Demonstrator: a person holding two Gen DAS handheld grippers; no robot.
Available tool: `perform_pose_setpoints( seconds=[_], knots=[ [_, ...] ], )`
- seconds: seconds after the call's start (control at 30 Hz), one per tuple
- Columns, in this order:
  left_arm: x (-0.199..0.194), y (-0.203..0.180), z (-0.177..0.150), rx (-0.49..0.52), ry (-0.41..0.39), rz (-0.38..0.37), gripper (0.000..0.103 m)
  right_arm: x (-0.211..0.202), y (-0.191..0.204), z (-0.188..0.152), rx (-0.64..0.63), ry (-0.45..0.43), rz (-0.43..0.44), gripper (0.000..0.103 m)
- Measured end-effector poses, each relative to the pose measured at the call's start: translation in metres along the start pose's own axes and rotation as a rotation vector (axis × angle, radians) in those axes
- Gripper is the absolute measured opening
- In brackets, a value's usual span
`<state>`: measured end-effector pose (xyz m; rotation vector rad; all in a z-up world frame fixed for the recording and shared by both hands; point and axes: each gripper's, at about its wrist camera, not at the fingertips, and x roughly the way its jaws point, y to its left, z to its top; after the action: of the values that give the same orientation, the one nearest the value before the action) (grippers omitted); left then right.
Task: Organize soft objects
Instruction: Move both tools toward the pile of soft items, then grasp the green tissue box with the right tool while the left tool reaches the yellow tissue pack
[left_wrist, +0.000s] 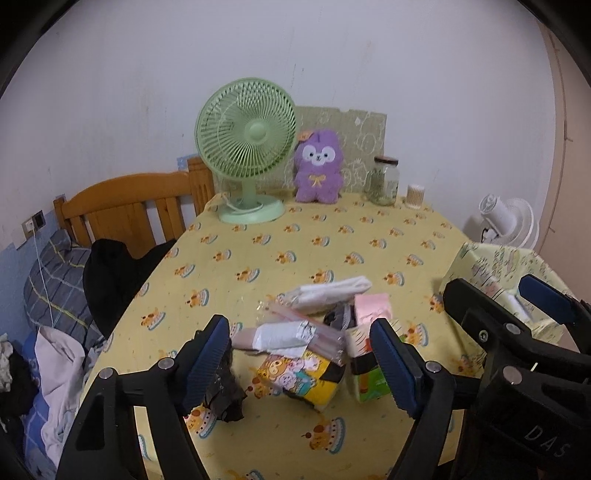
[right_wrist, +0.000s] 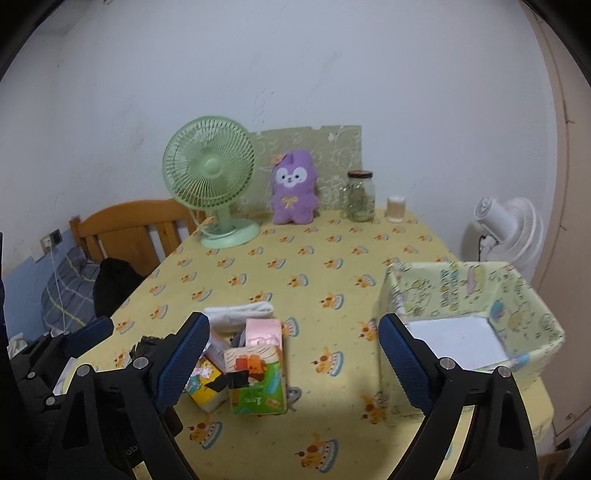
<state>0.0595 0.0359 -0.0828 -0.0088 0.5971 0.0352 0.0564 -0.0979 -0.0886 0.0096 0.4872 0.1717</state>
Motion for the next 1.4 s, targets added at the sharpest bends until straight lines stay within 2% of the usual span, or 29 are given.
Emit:
perform_pose_setpoints(
  seconds=[0.23, 0.87, 1.07, 1.13, 1.23, 1.4],
  knots=[
    [0.026, 0.003, -0.019, 0.0, 0.085, -0.013, 0.076, 0.028, 0.006, -0.019, -0.006, 0.081, 0.01, 0.091],
    [0.066, 0.014, -0.042, -0.008, 0.196, -0.048, 0.076, 0.09, 0.025, -0.045, -0.024, 0.247, 0.03, 0.09],
    [0.067, 0.012, -0.044, 0.007, 0.199, -0.055, 0.075, 0.101, 0.027, -0.049, -0.014, 0.285, 0.054, 0.078],
    [0.067, 0.01, -0.044, 0.015, 0.2, -0.054, 0.075, 0.103, 0.028, -0.05, -0.016, 0.294, 0.061, 0.066],
    [0.068, 0.007, -0.043, 0.022, 0.2, -0.06, 0.075, 0.105, 0.029, -0.052, -0.018, 0.303, 0.072, 0.056],
    [0.071, 0.002, -0.041, 0.029, 0.197, -0.081, 0.078, 0.1, 0.025, -0.05, -0.015, 0.29, 0.051, 0.054]
  ],
)
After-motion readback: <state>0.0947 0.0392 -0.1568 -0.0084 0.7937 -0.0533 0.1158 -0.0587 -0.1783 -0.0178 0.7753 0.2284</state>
